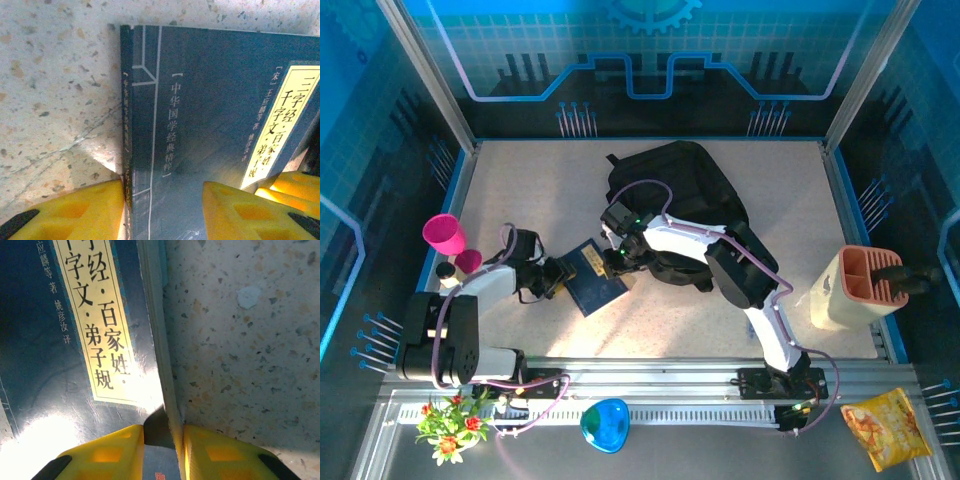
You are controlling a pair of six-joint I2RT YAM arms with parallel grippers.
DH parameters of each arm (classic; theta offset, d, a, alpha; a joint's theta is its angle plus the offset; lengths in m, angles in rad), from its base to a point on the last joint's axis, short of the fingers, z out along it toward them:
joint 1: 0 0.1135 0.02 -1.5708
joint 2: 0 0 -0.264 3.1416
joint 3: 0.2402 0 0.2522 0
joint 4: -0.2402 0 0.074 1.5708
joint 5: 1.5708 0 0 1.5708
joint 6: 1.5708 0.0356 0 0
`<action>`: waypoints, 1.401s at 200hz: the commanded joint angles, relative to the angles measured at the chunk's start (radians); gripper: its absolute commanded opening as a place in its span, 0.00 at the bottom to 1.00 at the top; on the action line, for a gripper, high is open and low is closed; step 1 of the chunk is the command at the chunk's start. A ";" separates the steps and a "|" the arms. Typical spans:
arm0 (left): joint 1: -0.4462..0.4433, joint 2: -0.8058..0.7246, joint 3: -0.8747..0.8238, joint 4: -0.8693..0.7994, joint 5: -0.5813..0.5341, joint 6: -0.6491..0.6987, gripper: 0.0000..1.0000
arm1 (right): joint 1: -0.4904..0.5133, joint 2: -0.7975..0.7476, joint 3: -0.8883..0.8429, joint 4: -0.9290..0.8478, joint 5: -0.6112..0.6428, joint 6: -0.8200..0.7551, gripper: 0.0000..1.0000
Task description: Pack books, pencil case, and school supplies into a backpack
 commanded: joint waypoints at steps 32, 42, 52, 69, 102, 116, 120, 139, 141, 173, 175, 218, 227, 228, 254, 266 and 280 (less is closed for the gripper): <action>-0.017 -0.073 0.001 0.081 0.266 0.062 0.40 | -0.023 0.029 -0.019 -0.018 0.031 0.034 0.25; -0.017 -0.095 -0.002 0.079 0.275 0.069 0.38 | -0.027 0.028 -0.020 -0.016 0.031 0.036 0.25; -0.017 -0.114 -0.009 0.086 0.278 0.073 0.38 | -0.027 0.028 -0.023 -0.014 0.031 0.037 0.25; -0.017 -0.128 -0.028 0.120 0.280 0.058 0.38 | -0.028 0.028 -0.023 -0.010 0.025 0.037 0.25; -0.018 -0.094 -0.061 0.210 0.287 0.000 0.37 | -0.027 0.023 -0.030 0.005 0.008 0.041 0.25; -0.021 -0.073 -0.066 0.244 0.292 -0.019 0.36 | -0.028 0.017 -0.037 0.015 -0.002 0.041 0.25; -0.022 -0.067 -0.066 0.251 0.294 -0.023 0.36 | -0.028 0.015 -0.037 0.018 -0.005 0.041 0.25; -0.028 -0.044 -0.064 0.277 0.293 -0.036 0.33 | -0.030 0.004 -0.045 0.030 -0.015 0.043 0.25; -0.028 -0.042 -0.064 0.279 0.294 -0.037 0.33 | -0.030 0.003 -0.045 0.031 -0.015 0.044 0.25; -0.027 -0.058 -0.042 0.242 0.248 -0.022 0.21 | -0.044 -0.068 -0.084 0.082 -0.031 0.051 0.26; -0.027 -0.062 -0.038 0.233 0.242 -0.019 0.20 | -0.045 -0.077 -0.089 0.088 -0.033 0.052 0.26; -0.014 -0.225 0.017 0.097 0.102 0.006 0.09 | -0.089 -0.334 -0.282 0.322 -0.084 0.138 0.46; -0.009 -0.259 0.031 0.076 0.086 0.003 0.08 | -0.103 -0.385 -0.316 0.357 -0.104 0.174 0.53; -0.009 -0.263 0.033 0.073 0.084 0.002 0.08 | -0.104 -0.391 -0.320 0.362 -0.106 0.177 0.54; -0.006 -0.340 0.067 0.076 0.063 -0.055 0.07 | -0.154 -0.496 -0.376 0.397 -0.120 0.274 0.70; -0.006 -0.358 0.074 0.114 0.066 -0.105 0.08 | -0.181 -0.531 -0.407 0.421 -0.130 0.326 0.75; -0.006 -0.362 0.082 0.179 0.073 -0.174 0.08 | -0.213 -0.572 -0.467 0.492 -0.156 0.395 0.80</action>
